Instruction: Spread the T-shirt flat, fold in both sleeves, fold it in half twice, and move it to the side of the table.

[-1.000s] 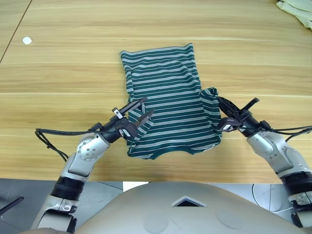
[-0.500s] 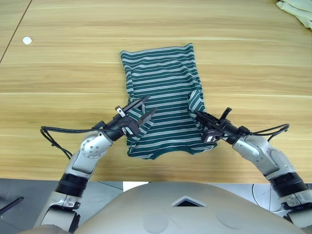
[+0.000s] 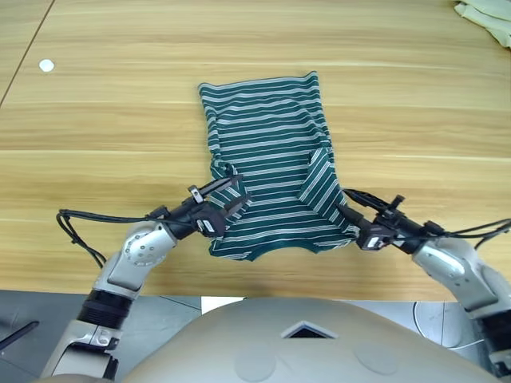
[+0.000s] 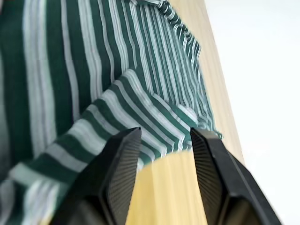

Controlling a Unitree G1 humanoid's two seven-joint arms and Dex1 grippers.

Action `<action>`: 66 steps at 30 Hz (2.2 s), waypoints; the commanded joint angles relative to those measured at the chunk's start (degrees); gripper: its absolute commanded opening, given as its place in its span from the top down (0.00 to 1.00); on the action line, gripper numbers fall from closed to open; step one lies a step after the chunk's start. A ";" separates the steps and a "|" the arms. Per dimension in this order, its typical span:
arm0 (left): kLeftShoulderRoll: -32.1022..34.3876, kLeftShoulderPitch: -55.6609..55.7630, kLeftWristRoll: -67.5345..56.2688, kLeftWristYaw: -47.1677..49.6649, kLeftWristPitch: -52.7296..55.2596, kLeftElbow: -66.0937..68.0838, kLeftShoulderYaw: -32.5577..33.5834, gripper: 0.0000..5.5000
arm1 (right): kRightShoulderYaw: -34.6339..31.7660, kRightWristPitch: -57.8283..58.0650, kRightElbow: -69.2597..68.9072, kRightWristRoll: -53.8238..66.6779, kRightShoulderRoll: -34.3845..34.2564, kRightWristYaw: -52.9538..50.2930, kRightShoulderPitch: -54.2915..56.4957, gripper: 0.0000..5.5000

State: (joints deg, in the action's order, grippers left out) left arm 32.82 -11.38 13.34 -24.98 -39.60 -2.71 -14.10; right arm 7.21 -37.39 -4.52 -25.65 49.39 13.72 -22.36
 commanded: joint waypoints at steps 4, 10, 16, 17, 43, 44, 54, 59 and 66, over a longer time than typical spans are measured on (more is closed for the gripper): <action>-0.04 0.04 0.00 0.71 0.53 -0.80 1.21 0.62 | 1.11 1.16 -0.01 -2.92 0.42 3.01 -5.65 0.65; 2.18 -1.39 0.58 1.73 0.95 -1.90 6.08 0.62 | 4.00 1.20 -1.62 -3.91 -0.77 4.19 -7.86 0.65; 5.22 -6.32 0.37 2.47 0.97 -3.28 12.24 0.62 | 4.05 1.50 -4.55 -2.35 -0.86 5.32 -8.14 0.65; 5.47 -6.86 0.49 2.61 1.06 -3.43 13.10 0.62 | 3.93 1.46 -4.59 -2.25 -0.80 5.48 -8.05 0.65; 23.47 -17.85 2.06 -16.97 -1.67 -4.45 12.62 0.62 | -8.82 1.40 -2.06 -6.06 2.03 10.00 -12.95 0.65; 23.38 -17.79 2.30 -17.40 -1.41 -4.63 11.53 0.62 | -8.66 1.12 -0.48 -6.78 2.28 9.34 -12.47 0.65; 20.77 -16.03 3.91 -16.76 -1.80 -1.55 3.83 0.62 | -7.16 -1.54 2.61 -6.45 4.71 8.12 -10.98 0.65; 19.99 -14.70 5.26 -15.03 -1.44 -0.07 3.17 0.62 | -6.23 -2.53 2.30 -6.20 5.33 8.76 -10.68 0.65; 21.22 -14.11 6.70 -12.41 -0.43 2.97 4.27 0.62 | -3.52 -3.38 -1.85 -4.65 6.31 10.61 -12.19 0.65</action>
State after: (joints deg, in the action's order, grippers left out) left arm 52.72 -24.34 16.69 -36.44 -42.33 -1.94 -8.99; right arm 1.81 -41.28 -6.07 -28.79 54.88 21.30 -32.53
